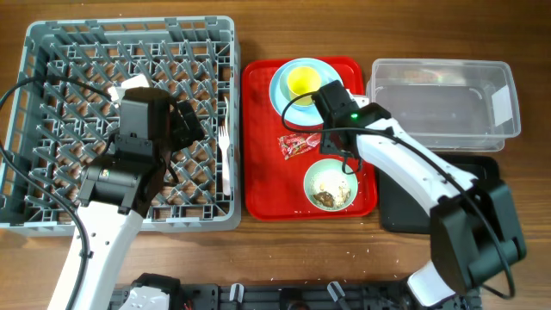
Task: Sort waste into correct bins and load items into the dishwasher rack
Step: 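Grasp the tissue with the right gripper and lift it, then carry the tissue right and drop it into the clear bin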
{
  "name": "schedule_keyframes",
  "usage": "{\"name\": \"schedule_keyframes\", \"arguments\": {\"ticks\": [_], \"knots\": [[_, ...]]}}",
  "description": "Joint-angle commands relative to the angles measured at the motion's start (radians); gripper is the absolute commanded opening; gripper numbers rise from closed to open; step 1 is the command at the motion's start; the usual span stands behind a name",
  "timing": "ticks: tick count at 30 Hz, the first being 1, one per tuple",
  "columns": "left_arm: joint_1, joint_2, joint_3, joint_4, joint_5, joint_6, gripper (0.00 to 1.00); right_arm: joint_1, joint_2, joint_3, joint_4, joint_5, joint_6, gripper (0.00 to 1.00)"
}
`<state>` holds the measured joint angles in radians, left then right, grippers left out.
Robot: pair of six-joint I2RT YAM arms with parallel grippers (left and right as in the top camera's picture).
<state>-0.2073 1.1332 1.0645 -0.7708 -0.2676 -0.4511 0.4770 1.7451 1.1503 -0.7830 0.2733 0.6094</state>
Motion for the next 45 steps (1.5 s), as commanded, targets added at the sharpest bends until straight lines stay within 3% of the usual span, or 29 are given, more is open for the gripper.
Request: {"name": "schedule_keyframes", "arguments": {"ticks": [1, 9, 17, 19, 22, 25, 31, 36, 45], "knots": [[0.007, 0.002, 0.003, 0.002, -0.013, -0.009, 1.0, 0.002, 0.082, -0.006, 0.042, 0.04, 0.019, 0.71], [0.007, 0.002, 0.003, 0.002, -0.013, -0.009, 1.0, 0.002, 0.145, -0.007, 0.152, 0.04, 0.019, 0.69], [0.007, 0.002, 0.003, 0.002, -0.013, -0.009, 1.0, 0.002, 0.146, -0.078, 0.2, 0.04, 0.022, 0.57], [0.007, 0.002, 0.003, 0.002, -0.013, -0.009, 1.0, 0.002, 0.146, -0.079, 0.194, 0.04, 0.021, 0.47], [0.007, 0.002, 0.003, 0.002, -0.013, -0.009, 1.0, 0.002, 0.144, -0.076, 0.192, 0.04, 0.018, 0.15], [0.007, 0.002, 0.003, 0.002, -0.013, -0.009, 1.0, 0.002, 0.102, -0.017, 0.126, 0.04, 0.018, 0.04], [0.007, 0.002, 0.003, 0.002, -0.013, -0.009, 1.0, 0.002, -0.085, 0.129, 0.034, 0.01, -0.133, 0.05], [0.007, 0.002, 0.003, 0.002, -0.013, -0.009, 1.0, -0.031, -0.221, 0.132, 0.05, 0.02, -0.139, 0.04], [0.007, 0.002, 0.003, 0.002, -0.013, -0.009, 1.0, -0.278, -0.18, 0.111, 0.031, 0.103, -0.135, 0.04]]}}
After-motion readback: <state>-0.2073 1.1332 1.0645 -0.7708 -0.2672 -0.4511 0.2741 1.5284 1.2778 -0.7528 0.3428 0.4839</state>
